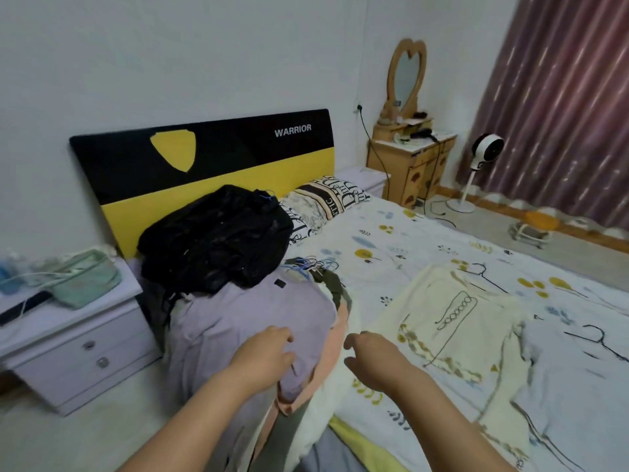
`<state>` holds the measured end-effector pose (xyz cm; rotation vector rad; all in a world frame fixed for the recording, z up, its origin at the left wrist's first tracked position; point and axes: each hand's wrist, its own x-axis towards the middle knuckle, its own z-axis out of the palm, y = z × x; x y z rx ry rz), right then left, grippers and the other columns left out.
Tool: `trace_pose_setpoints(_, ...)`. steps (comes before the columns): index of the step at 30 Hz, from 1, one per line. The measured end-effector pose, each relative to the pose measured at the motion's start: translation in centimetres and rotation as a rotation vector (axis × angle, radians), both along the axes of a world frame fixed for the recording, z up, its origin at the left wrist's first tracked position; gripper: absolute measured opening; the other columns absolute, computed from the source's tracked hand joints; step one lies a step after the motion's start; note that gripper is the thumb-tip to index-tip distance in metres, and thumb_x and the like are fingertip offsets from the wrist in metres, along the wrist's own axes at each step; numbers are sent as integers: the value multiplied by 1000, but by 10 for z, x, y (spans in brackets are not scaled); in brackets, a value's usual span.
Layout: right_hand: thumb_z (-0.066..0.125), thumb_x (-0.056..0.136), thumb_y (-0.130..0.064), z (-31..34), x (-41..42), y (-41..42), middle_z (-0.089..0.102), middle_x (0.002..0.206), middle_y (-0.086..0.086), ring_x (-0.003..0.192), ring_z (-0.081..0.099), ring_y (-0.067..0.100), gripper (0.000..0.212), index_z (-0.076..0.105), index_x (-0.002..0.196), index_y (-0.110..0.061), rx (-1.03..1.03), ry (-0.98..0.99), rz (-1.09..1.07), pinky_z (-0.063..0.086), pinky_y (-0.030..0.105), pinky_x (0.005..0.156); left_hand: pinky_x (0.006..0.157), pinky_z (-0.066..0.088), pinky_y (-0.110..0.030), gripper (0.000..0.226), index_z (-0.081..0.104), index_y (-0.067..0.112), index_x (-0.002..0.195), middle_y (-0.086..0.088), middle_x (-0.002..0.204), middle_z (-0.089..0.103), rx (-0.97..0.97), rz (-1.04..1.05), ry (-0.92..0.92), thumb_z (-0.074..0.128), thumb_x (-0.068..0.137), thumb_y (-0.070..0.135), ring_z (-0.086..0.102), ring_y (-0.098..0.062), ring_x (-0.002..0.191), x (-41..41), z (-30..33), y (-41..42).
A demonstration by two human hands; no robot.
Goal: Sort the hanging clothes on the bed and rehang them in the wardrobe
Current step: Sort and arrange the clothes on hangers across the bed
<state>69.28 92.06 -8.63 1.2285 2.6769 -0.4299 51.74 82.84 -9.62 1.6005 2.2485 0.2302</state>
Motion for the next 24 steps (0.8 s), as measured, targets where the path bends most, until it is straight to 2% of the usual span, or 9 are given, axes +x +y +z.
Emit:
trace_pose_setpoints(10,44,93,-18,-16,-84,66,55,122,13,113,51,31,31,53,122,-8,-22,8,18,46,38,90,93,39,-27,36,45,18,129,-2,133,46,-10,87,0,45,95,30,50,-21,117,-79,-15,51)
trace_pose_setpoints(15,42,96,-23,-26,-120,118,50,132,11,123,46,27,37,47,132,-15,-44,53,25,39,32,96,95,41,-29,35,47,19,128,-1,133,47,-22,121,-30,46,94,30,52,-21,116,-106,-27,102)
trace_pose_setpoints(18,41,95,-21,-33,-138,142,52,129,9,121,47,27,36,49,131,-16,-46,54,-2,34,35,101,94,41,-28,34,46,21,127,1,133,47,-21,125,-45,45,95,30,53,-20,114,-119,-38,127)
trace_pose_setpoints(24,40,94,-16,-52,-167,179,52,128,10,120,47,28,34,51,127,-14,-81,42,-51,43,37,94,92,40,-26,33,46,21,128,3,132,45,10,110,-84,43,96,28,53,-17,111,-143,-59,170)
